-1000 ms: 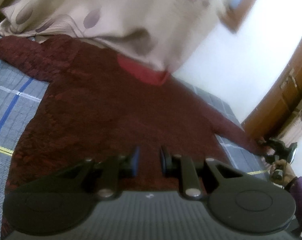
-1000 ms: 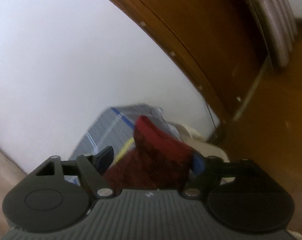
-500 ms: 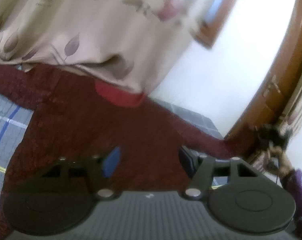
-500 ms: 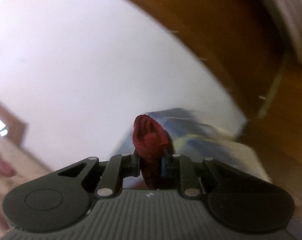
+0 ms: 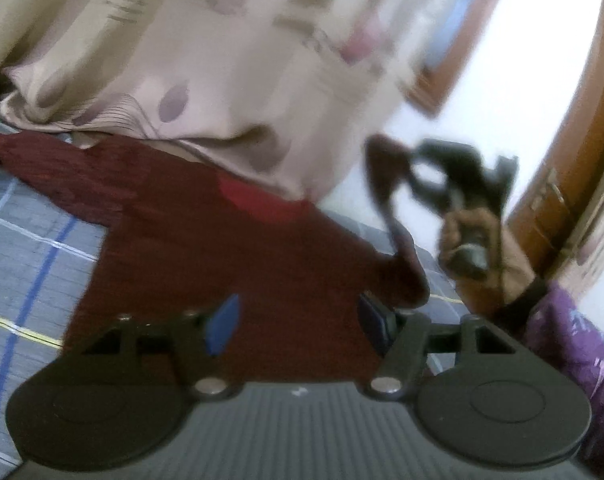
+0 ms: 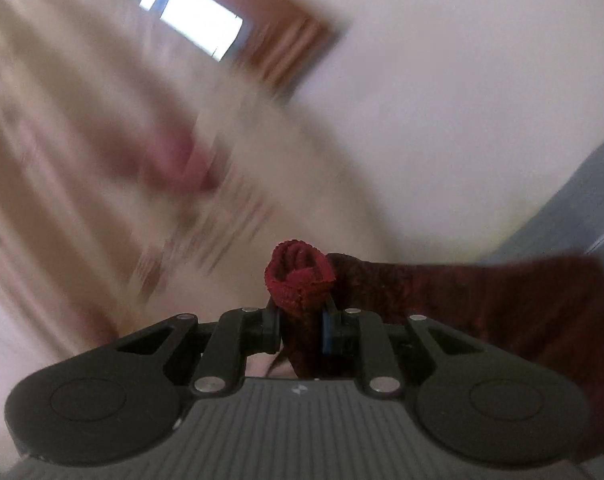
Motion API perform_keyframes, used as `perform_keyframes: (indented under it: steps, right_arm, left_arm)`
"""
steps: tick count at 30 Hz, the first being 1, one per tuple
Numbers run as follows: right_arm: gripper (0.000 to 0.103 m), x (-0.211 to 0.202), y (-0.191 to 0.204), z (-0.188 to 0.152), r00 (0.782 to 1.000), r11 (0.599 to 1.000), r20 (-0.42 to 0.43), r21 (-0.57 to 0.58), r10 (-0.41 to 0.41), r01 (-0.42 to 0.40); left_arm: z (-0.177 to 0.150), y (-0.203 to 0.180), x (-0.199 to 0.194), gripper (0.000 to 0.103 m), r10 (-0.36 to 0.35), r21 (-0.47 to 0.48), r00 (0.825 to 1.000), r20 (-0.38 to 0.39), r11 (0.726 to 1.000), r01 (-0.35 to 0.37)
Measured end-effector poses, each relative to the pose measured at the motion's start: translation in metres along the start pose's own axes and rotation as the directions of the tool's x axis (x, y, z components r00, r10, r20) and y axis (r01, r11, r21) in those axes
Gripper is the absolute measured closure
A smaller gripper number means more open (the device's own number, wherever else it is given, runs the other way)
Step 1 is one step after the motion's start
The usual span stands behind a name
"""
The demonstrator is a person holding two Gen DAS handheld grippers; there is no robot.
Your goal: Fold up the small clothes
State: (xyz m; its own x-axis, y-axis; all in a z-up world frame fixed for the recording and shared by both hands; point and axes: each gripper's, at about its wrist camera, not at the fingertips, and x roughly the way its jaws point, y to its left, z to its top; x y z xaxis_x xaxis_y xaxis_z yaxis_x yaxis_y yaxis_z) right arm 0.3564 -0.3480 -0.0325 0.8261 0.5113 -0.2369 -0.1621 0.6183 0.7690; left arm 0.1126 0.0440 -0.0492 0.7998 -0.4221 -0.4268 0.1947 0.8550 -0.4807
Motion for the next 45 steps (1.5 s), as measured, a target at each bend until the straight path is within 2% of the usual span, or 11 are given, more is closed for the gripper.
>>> perform_keyframes:
  steps: [5,11,16,29,32,35,39,40,41,43,45]
  right_arm:
    - [0.08,0.064,0.031,-0.069,0.991,1.0,-0.136,-0.021,0.018,-0.021]
    - [0.08,0.113,0.045,-0.123,0.975,0.998,-0.223,-0.063,-0.024,0.01]
    - [0.08,0.141,0.058,-0.147,0.962,0.989,-0.263,-0.145,-0.07,0.032]
    - [0.08,0.173,0.061,-0.176,0.944,0.988,-0.323,-0.15,-0.071,0.023]
    - [0.075,0.181,0.062,-0.182,0.94,0.987,-0.333,-0.16,-0.074,0.021]
    - [0.061,0.188,0.06,-0.187,0.93,0.988,-0.364,-0.156,-0.053,-0.004]
    - [0.032,0.186,0.061,-0.189,0.924,0.99,-0.383,-0.133,-0.013,-0.041]
    - [0.023,0.182,0.063,-0.188,0.926,0.99,-0.377,-0.125,0.007,-0.058]
    - [0.019,0.177,0.065,-0.185,0.931,0.99,-0.363,-0.117,0.028,-0.075]
    - [0.0,0.165,0.068,-0.178,0.943,0.99,-0.324,-0.083,0.079,-0.111]
    - [0.0,0.158,0.068,-0.171,0.943,0.988,-0.308,-0.045,0.128,-0.148]
  left_arm:
    - [0.005,0.027,-0.008,0.038,0.005,-0.057,1.0,0.017,0.998,-0.004]
    - [0.009,0.05,-0.011,0.038,0.012,-0.089,1.0,0.025,0.996,-0.01]
    - [0.007,0.06,-0.011,0.038,0.008,-0.105,1.0,0.022,0.994,-0.006]
    - [0.002,0.066,-0.006,0.037,0.001,-0.124,1.0,0.005,0.992,-0.001]
    - [0.001,0.065,-0.006,0.037,-0.003,-0.123,1.0,0.003,0.992,0.003]
    - [0.002,0.065,-0.006,0.037,-0.001,-0.121,1.0,0.004,0.993,0.002]
    - [0.004,0.066,-0.009,0.037,0.007,-0.127,1.0,0.019,0.992,-0.004]
    - [0.006,0.067,-0.01,0.037,0.007,-0.135,1.0,0.02,0.991,-0.004]
    - [0.006,0.068,-0.011,0.037,0.006,-0.143,1.0,0.021,0.99,-0.002]
    - [0.008,0.071,-0.013,0.037,0.01,-0.16,1.0,0.021,0.987,-0.007]
    - [0.011,0.073,-0.015,0.037,0.023,-0.163,0.999,0.022,0.986,-0.019]
